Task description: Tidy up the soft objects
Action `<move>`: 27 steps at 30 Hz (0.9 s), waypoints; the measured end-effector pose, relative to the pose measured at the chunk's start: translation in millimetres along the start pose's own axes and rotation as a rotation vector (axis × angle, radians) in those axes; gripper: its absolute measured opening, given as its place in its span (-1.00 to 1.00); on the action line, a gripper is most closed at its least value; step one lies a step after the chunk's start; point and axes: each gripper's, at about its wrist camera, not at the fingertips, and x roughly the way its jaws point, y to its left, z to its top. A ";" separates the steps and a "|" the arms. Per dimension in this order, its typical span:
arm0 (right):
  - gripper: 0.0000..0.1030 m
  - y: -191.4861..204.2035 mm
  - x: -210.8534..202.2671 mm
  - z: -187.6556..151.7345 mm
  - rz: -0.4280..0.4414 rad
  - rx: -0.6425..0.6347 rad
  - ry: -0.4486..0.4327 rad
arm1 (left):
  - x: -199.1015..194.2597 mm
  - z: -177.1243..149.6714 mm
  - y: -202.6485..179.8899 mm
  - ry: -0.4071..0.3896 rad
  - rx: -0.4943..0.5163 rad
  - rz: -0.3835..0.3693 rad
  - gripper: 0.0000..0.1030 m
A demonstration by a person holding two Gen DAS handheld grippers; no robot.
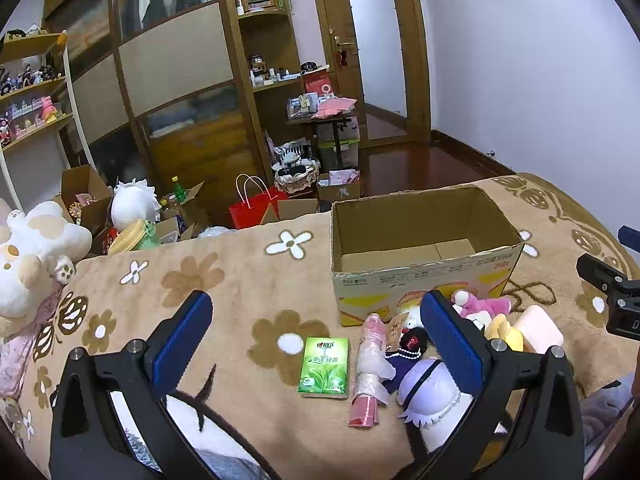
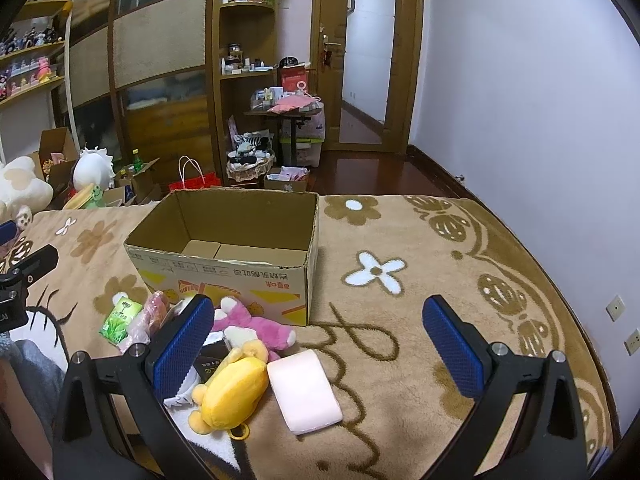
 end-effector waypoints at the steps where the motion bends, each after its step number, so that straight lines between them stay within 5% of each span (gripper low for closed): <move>1: 1.00 0.8 -0.2 -0.5 0.001 -0.001 0.001 | 0.0 0.1 -0.1 0.000 0.001 0.000 0.99; 27: 1.00 1.0 0.0 -0.5 0.003 0.000 0.005 | 1.4 -1.8 0.7 0.007 0.004 0.003 0.99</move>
